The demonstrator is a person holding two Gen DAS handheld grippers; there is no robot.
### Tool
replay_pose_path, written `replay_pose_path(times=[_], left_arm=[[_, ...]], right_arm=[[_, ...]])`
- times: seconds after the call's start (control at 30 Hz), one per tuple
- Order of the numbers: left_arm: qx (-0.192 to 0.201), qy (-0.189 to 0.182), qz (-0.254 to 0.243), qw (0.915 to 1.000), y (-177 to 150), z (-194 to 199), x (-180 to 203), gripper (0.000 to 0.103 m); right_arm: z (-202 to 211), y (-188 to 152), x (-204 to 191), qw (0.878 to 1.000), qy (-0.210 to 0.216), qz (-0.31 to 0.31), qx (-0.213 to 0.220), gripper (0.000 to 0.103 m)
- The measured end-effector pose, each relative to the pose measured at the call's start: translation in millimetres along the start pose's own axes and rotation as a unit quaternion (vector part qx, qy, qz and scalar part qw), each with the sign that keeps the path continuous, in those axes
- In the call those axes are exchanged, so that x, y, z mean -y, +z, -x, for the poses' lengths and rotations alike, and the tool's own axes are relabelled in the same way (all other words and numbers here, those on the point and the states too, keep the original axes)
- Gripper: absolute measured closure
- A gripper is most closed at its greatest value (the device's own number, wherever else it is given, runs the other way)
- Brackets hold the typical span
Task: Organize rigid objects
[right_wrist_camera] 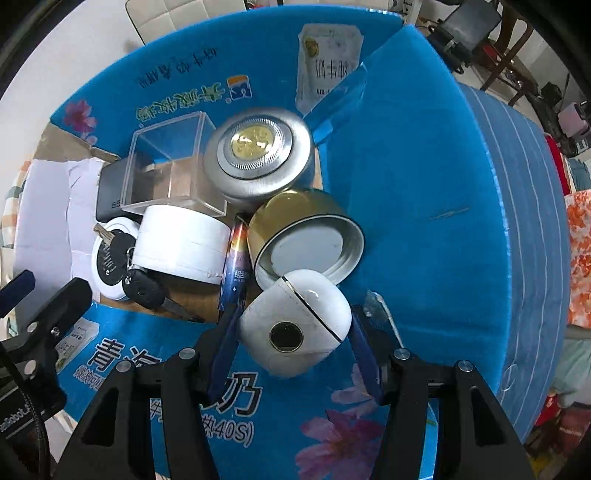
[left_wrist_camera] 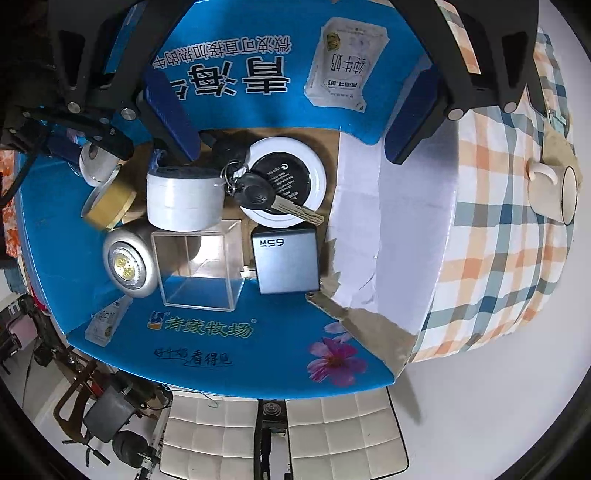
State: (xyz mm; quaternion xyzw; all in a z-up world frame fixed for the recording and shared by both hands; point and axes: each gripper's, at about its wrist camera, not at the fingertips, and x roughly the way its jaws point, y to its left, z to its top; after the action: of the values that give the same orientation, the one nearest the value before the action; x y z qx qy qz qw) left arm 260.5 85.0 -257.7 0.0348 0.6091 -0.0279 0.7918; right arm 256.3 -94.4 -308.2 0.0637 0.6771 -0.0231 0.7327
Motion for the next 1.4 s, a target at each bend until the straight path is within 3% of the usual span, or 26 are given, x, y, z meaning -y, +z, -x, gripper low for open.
replay_pose_path(times=[0.17,0.37,0.47,0.53,0.57,0.7,0.9,1.17,1.4], left_arm=[[-0.001,0.001,0.004,1.0000,-0.4,-1.4,-4.8,0.001],[-0.001,-0.004,0.010,0.9999,-1.7,2.4,-7.0,0.001],[0.004,-0.003,0.010,0.9999,-2.3,9.1,-6.8,0.001],[0.008,-0.005,0.013,0.9999,-2.6,15.5,-7.5,0.001],[0.010,-0.006,0.016,0.9998,-2.6,19.1,-7.7,0.001],[0.019,-0.011,0.025,0.9995,-3.2,37.6,-9.8,0.001],[0.044,-0.012,0.032,0.9984,-6.7,88.5,-7.9,0.001],[0.104,0.002,0.030,0.9942,-22.8,180.0,4.1,0.001],[0.116,-0.004,0.028,0.9928,-45.0,229.4,10.9,0.001]], right_arm=[[-10.0,0.6,-3.5,1.000,-0.004,-0.001,-0.020,0.042],[-8.2,5.2,-4.5,1.000,-0.005,-0.002,-0.013,0.038],[-0.7,6.0,-6.4,1.000,-0.007,0.004,-0.004,0.030],[6.3,6.4,-7.6,1.000,-0.009,0.008,0.002,0.014],[12.0,6.5,-6.7,1.000,-0.009,0.008,0.010,0.011],[30.7,6.9,-3.2,1.000,-0.006,0.009,0.025,0.011],[86.9,-2.3,1.3,0.998,0.012,0.011,0.055,0.010],[189.1,-49.5,15.3,0.993,0.040,0.009,0.112,0.010],[262.1,-81.2,22.8,0.988,0.039,0.011,0.147,0.010]])
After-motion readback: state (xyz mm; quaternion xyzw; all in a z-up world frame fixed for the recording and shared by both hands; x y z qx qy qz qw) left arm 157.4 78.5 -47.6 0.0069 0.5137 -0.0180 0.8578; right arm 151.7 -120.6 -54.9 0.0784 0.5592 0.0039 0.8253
